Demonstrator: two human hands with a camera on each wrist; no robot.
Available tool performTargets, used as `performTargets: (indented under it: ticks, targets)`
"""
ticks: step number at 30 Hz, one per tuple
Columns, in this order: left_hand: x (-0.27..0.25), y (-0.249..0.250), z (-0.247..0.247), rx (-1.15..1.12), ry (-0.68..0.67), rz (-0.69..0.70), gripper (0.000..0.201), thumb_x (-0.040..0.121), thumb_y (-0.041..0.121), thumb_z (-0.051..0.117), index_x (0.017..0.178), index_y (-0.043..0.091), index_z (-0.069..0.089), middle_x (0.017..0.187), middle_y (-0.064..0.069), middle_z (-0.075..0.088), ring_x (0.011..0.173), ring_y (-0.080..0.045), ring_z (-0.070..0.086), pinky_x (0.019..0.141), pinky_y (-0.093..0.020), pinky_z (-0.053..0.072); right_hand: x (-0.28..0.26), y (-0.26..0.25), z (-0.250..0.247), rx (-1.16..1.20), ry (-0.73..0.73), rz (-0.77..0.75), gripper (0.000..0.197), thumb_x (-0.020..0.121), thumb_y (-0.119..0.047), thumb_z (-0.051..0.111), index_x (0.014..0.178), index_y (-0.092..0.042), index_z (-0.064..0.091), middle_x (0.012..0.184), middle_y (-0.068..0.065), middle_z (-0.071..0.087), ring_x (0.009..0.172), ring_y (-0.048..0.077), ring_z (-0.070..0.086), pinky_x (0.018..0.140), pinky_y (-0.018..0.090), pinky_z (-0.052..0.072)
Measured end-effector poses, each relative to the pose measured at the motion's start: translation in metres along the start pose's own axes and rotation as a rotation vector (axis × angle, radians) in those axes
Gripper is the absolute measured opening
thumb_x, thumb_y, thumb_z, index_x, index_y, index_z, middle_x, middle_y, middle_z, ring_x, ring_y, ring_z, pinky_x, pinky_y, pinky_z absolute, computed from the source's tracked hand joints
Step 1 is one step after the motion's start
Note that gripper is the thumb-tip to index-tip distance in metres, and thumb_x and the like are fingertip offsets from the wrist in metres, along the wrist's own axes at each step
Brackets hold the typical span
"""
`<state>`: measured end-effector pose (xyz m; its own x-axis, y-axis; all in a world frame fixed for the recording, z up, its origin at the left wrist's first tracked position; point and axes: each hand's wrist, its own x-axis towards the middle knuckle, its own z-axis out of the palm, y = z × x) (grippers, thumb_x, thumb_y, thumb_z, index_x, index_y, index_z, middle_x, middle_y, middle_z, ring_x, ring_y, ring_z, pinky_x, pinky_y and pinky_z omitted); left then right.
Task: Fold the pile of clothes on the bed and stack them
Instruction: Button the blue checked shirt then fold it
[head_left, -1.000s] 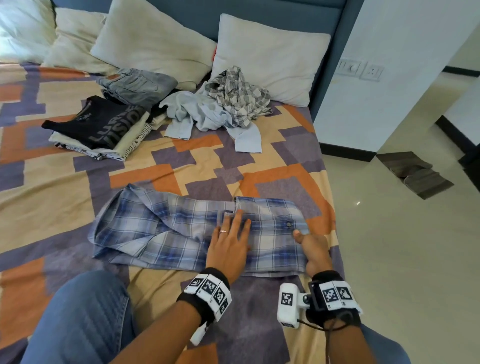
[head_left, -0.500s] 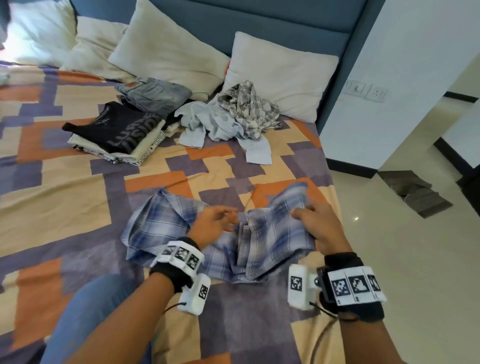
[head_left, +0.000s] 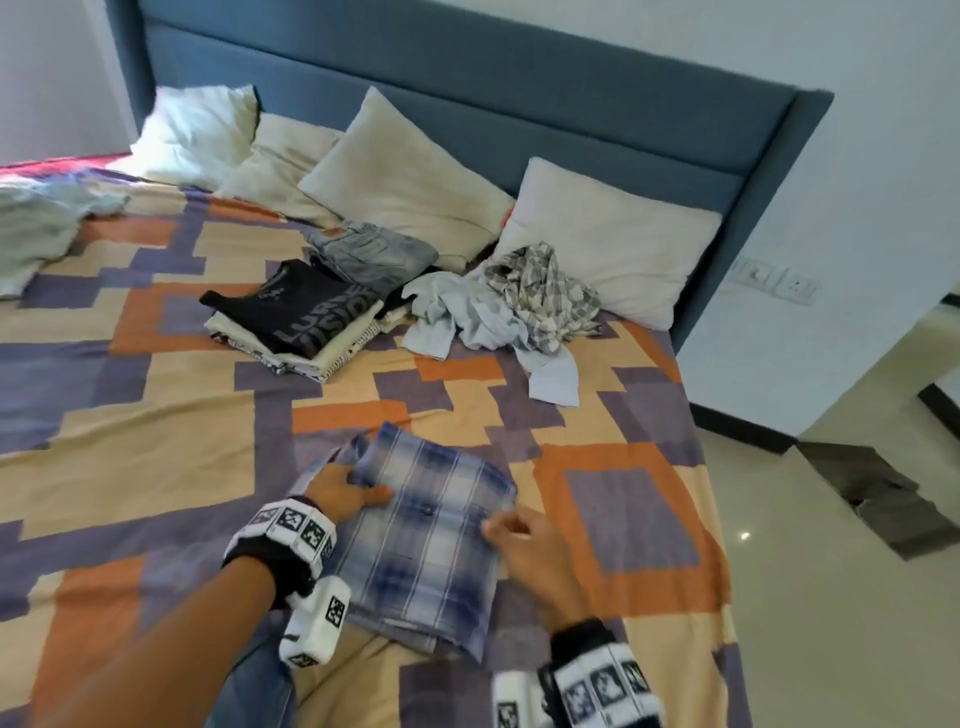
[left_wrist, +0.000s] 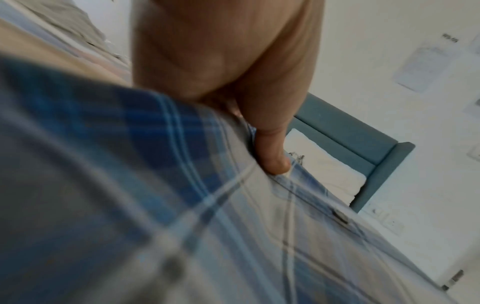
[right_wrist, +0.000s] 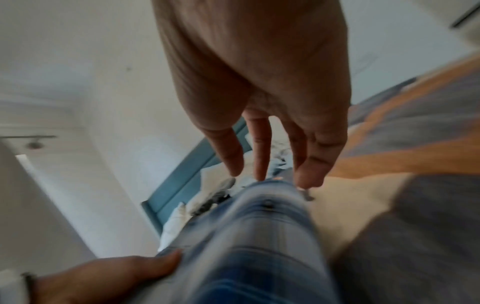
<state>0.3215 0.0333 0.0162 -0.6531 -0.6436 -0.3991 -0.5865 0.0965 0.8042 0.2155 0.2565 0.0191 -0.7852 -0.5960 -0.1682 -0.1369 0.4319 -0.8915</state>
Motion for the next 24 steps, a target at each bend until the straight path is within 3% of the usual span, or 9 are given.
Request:
performTargets:
  ticks: [4,7,11,13,16,18,20,22,24]
  targets:
    - [0.011,0.002,-0.015,0.024,0.025,0.08,0.033,0.081,0.015,0.077,0.107,0.007,0.059,0.098,-0.012,0.066,0.092,-0.027,0.06,0.08,-0.036,0.048,-0.006,0.061,-0.033,-0.009,0.186,0.221,0.018,0.088,-0.013,0.069,0.071,-0.012,0.064,0.076,0.005,0.065,0.08,0.024,0.06,0.072,0.034,0.044]
    - [0.02,-0.004,-0.033,0.172,0.056,-0.025,0.03,0.08,0.022,0.079,0.101,0.005,0.066,0.106,-0.013,0.069,0.095,-0.028,0.062,0.085,-0.039,0.051,0.0,0.078,-0.036,-0.004,0.157,0.303,0.018,0.088,-0.017,0.07,0.073,-0.01,0.064,0.076,0.006,0.064,0.081,0.026,0.06,0.069,0.031,0.043]
    - [0.01,-0.006,-0.038,0.468,0.205,-0.195,0.068,0.083,0.033,0.073,0.138,0.009,0.041,0.149,-0.023,0.03,0.131,-0.042,0.038,0.104,-0.05,0.04,0.014,0.079,-0.015,-0.092,0.208,0.24,0.015,0.088,-0.025,0.072,0.08,-0.013,0.066,0.088,0.007,0.068,0.089,0.029,0.064,0.08,0.04,0.051]
    - [0.004,0.0,-0.029,0.525,0.286,-0.102,0.066,0.085,0.035,0.069,0.14,0.013,0.039,0.148,-0.018,0.026,0.133,-0.043,0.033,0.106,-0.051,0.037,0.017,0.068,0.0,-0.058,0.209,0.206,0.017,0.089,-0.032,0.069,0.093,-0.016,0.063,0.098,0.005,0.067,0.094,0.025,0.062,0.085,0.04,0.051]
    - [0.005,0.005,-0.005,0.542,0.147,0.043,0.064,0.084,0.043,0.069,0.139,0.021,0.044,0.153,-0.012,0.023,0.137,-0.039,0.032,0.109,-0.051,0.035,0.017,0.049,0.023,0.119,0.078,0.198,0.034,0.087,-0.042,0.071,0.107,-0.018,0.056,0.103,0.0,0.066,0.097,0.019,0.064,0.086,0.039,0.053]
    - [0.009,0.002,0.019,0.54,0.005,0.026,0.069,0.083,0.053,0.066,0.142,0.024,0.042,0.16,-0.012,0.009,0.146,-0.039,0.011,0.116,-0.055,0.019,0.02,0.046,0.037,0.295,-0.006,0.24,0.049,0.075,-0.049,0.077,0.107,-0.014,0.063,0.103,0.003,0.073,0.096,0.022,0.07,0.088,0.044,0.056]
    - [0.007,-0.007,0.046,0.546,-0.051,-0.026,0.081,0.085,0.064,0.056,0.151,0.027,0.025,0.162,-0.005,-0.014,0.146,-0.037,-0.018,0.115,-0.063,0.003,0.022,0.05,0.044,0.407,-0.023,0.28,0.055,0.068,-0.05,0.08,0.105,-0.011,0.071,0.099,0.005,0.076,0.093,0.024,0.073,0.087,0.047,0.057]
    - [0.004,-0.02,0.069,0.579,-0.048,-0.051,0.089,0.087,0.072,0.042,0.155,0.031,0.0,0.157,0.002,-0.031,0.141,-0.032,-0.033,0.111,-0.066,-0.007,0.025,0.05,0.045,0.439,-0.01,0.316,0.045,0.073,-0.04,0.081,0.103,-0.007,0.073,0.095,0.006,0.077,0.089,0.025,0.074,0.087,0.048,0.058]
    - [0.001,-0.031,0.079,0.59,-0.018,-0.028,0.088,0.088,0.075,0.033,0.153,0.034,-0.01,0.153,0.004,-0.037,0.138,-0.029,-0.038,0.11,-0.065,-0.013,0.031,0.051,0.045,0.478,0.002,0.343,0.037,0.078,-0.029,0.081,0.102,-0.003,0.073,0.093,0.009,0.077,0.087,0.026,0.074,0.082,0.045,0.059]
